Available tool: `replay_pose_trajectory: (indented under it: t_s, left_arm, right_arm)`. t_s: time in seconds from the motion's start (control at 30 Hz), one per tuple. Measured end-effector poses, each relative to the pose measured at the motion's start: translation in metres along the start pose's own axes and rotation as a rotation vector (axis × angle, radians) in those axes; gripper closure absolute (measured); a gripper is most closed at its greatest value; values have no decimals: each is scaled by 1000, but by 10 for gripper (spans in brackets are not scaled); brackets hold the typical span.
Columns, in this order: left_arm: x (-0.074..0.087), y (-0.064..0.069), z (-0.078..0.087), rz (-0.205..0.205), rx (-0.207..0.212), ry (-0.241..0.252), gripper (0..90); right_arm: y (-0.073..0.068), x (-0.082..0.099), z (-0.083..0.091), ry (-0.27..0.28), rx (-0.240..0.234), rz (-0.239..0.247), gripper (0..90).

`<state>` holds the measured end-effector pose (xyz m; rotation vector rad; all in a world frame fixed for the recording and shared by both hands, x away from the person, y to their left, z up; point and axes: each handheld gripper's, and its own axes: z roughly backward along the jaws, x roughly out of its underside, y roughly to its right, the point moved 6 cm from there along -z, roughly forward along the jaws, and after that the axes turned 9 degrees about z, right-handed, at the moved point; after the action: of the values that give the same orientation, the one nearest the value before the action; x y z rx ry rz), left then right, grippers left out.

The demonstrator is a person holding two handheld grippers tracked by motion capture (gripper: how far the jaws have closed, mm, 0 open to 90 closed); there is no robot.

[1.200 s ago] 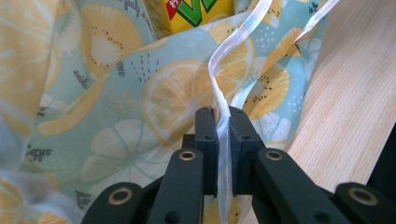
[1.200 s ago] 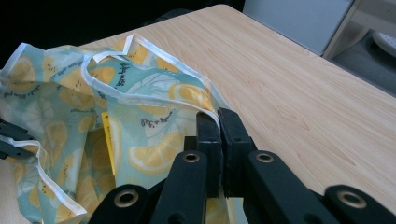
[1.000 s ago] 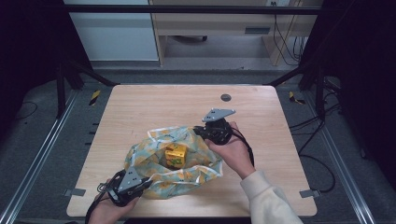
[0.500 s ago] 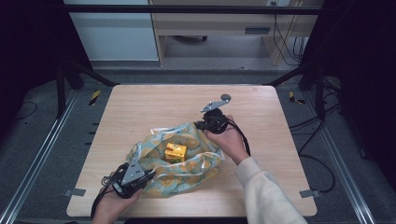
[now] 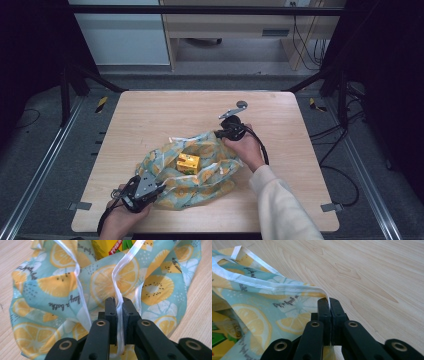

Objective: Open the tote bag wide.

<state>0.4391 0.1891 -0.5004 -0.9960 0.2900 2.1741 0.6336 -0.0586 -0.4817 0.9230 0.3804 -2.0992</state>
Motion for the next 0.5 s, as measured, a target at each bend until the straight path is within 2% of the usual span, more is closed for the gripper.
replay_pose_trajectory:
  t_s: [0.07, 0.13, 0.2, 0.3, 0.4, 0.5]
  left_arm:
    - [1, 2, -1, 8, 6, 0, 851]
    - [4, 2, 0, -15, 12, -23, 853]
    - [7, 4, -1, -13, 16, -32, 854]
    - [12, 5, -2, -18, 18, -61, 856]
    - [13, 6, -3, -36, 18, -85, 857]
    - [14, 8, -7, -31, 19, -92, 857]
  right_arm:
    - [3, 2, -2, -2, 4, -9, 892]
    - [7, 6, -4, -22, 14, -8, 892]
    - [13, 11, -6, -40, 25, -22, 892]
    - [18, 16, -8, -36, 8, -44, 892]
    - [20, 17, -9, -25, 10, -33, 892]
    - [19, 20, -10, -33, 17, -17, 893]
